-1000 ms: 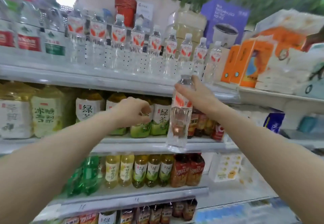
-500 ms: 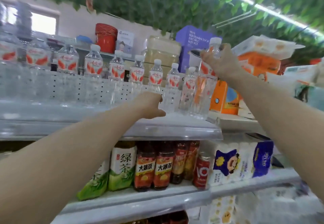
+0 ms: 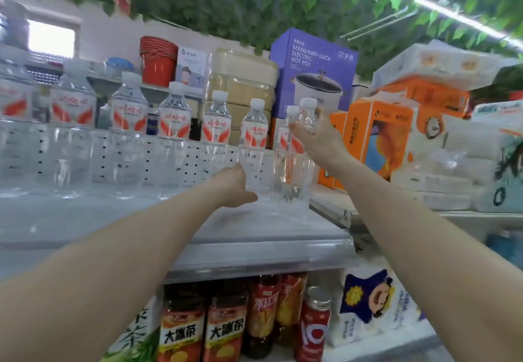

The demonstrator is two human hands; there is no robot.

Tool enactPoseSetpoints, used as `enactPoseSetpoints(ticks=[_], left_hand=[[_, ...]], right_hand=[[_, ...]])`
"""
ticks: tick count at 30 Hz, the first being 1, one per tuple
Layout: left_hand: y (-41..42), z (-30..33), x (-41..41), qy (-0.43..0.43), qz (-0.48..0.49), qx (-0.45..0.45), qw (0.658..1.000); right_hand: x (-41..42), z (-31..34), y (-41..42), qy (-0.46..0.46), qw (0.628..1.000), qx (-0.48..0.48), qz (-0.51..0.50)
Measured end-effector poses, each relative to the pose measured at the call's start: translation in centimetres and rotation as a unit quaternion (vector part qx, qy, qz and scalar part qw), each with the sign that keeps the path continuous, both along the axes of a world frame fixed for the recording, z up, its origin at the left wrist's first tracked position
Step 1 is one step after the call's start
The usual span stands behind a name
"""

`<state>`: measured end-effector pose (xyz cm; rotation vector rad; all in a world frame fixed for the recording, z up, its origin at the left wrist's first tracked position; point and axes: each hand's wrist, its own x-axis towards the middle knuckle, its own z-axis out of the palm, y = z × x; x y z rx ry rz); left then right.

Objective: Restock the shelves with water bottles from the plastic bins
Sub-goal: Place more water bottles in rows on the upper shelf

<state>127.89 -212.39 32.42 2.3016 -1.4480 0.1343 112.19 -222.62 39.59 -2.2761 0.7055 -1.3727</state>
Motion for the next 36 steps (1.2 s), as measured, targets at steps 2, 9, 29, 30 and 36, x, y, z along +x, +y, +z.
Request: enactPoseSetpoints(ticks=[2, 9, 29, 30, 36], left_hand=[[-0.6, 0.1, -0.1, 0.016, 0.009, -0.003, 1.000], [-2.3, 0.6, -0.4, 0.021, 0.034, 0.001, 0.999], [-4.3, -0.7, -4.3, 0.095, -0.067, 0.014, 0.993], [-4.6, -0.7, -4.6, 0.106, -0.072, 0.005, 0.992], [-5.7, -0.8, -5.8, 0.154, -0.070, -0.024, 0.985]], right_hand=[[0.0, 0.2, -0.3, 0.014, 1.000, -0.011, -0.010], [-0.1, 0.9, -1.7, 0.106, 0.989, -0.089, -0.046], [-0.4, 2.5, -4.2, 0.041, 0.996, -0.072, -0.019], [-0.5, 2.6, -4.4, 0.032, 0.997, -0.064, -0.012], [-0.6, 3.0, -5.2, 0.016, 0.998, -0.060, 0.009]])
